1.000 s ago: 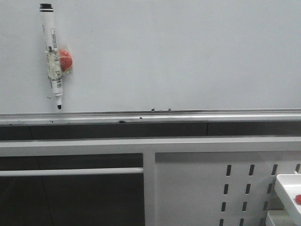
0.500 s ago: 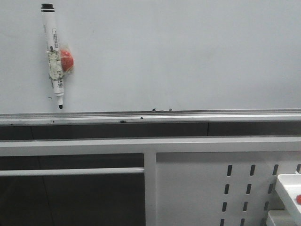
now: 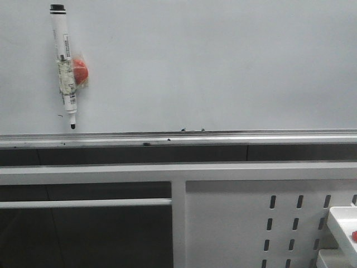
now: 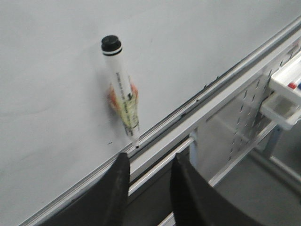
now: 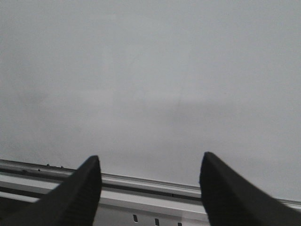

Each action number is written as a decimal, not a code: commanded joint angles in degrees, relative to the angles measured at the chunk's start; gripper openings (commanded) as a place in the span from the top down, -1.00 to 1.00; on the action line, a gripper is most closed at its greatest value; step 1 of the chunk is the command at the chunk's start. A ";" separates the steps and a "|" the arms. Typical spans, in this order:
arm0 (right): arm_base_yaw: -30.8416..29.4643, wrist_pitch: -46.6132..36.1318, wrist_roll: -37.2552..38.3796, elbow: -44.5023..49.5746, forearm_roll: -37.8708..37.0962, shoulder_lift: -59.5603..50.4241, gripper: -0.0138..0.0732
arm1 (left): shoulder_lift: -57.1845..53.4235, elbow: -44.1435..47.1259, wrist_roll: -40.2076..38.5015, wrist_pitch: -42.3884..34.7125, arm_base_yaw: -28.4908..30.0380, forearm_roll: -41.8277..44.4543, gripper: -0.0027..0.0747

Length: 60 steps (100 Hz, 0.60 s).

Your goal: Write number 1 on whiteboard

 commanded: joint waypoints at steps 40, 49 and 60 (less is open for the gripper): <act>4.48 -3.70 -0.87 -2.06 -0.65 0.93 -0.29 | 9.51 5.55 -2.45 -29.20 -8.09 -18.79 -0.14; 4.48 -4.23 -0.87 -2.06 -0.65 0.93 -0.29 | 12.14 5.55 -2.68 -33.00 -9.74 -20.90 -0.11; 4.48 -4.49 -0.87 -2.06 -0.65 0.93 -0.29 | 15.41 5.55 -5.68 -35.77 -11.77 -21.13 -0.10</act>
